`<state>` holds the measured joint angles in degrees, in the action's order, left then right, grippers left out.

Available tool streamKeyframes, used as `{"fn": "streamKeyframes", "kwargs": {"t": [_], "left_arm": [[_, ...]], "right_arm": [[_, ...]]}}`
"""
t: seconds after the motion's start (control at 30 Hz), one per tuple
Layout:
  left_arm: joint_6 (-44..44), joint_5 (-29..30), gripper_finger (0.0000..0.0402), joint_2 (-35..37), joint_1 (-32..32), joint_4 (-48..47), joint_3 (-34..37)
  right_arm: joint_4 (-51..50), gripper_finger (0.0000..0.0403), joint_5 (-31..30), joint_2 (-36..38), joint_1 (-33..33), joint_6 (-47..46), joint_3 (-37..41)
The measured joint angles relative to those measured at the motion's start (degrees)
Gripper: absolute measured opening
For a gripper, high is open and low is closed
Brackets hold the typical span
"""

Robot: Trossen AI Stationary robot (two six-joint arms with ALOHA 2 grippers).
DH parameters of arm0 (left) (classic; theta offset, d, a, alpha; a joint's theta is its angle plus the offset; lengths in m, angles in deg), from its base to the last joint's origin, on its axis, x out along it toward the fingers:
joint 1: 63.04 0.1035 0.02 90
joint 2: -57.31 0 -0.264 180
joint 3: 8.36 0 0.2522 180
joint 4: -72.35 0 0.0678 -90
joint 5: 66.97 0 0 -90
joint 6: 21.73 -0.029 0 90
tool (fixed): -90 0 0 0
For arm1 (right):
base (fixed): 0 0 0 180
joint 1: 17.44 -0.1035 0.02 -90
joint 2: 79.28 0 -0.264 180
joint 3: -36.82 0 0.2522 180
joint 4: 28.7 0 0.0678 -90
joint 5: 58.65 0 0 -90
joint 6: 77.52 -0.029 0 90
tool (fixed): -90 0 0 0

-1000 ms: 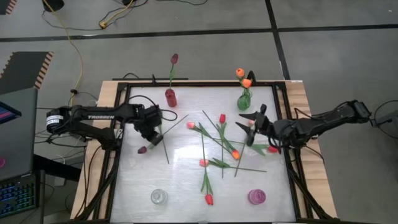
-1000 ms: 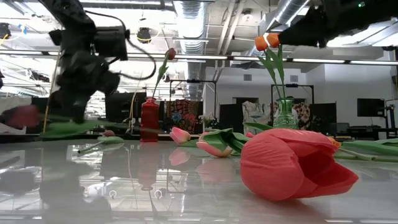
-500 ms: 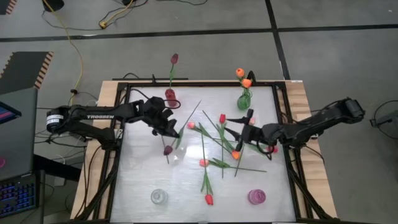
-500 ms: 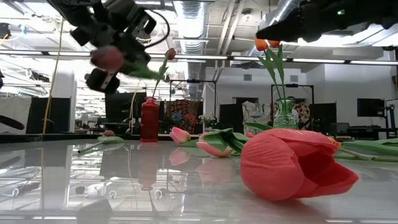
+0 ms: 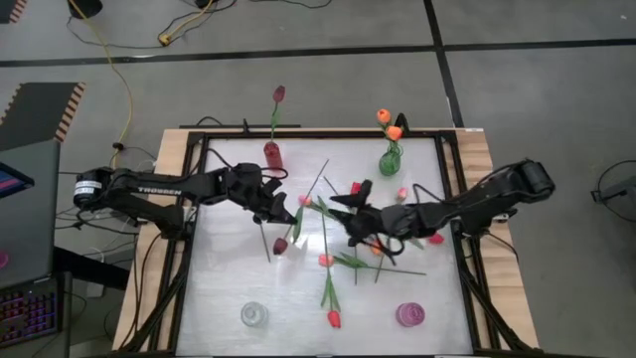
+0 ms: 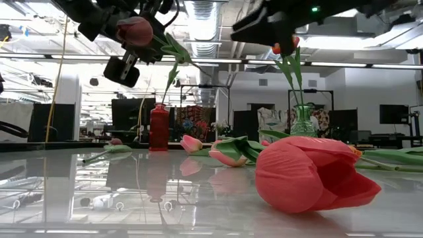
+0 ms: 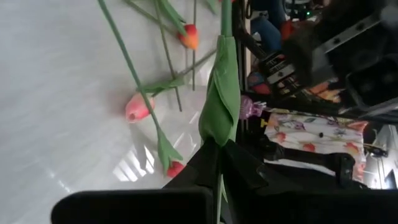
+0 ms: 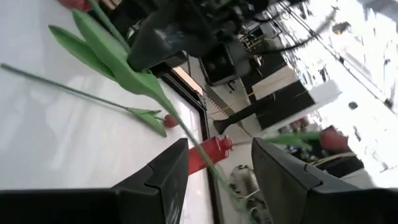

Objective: Sort flowers into vase by color
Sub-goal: Put the dark red flower into the red vase

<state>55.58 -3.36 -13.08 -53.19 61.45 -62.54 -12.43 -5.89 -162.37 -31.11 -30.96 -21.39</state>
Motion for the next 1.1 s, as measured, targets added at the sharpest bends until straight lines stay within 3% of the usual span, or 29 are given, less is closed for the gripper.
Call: {"fn": "streamKeyframes", "kwargs": {"t": [0.5, 1.1], "left_arm": [[0.36, 0.76, 0.0000, 0.02, -3.10, 4.56, 0.00], [-3.33, 2.20, 0.0000, 0.02, -3.98, 4.81, 0.00]], "right_arm": [[-0.26, 0.0186, -0.46, -16.53, 1.16, 13.56, -13.92], [-3.22, 0.0040, -0.42, -17.40, 1.99, 14.13, -14.94]]}}
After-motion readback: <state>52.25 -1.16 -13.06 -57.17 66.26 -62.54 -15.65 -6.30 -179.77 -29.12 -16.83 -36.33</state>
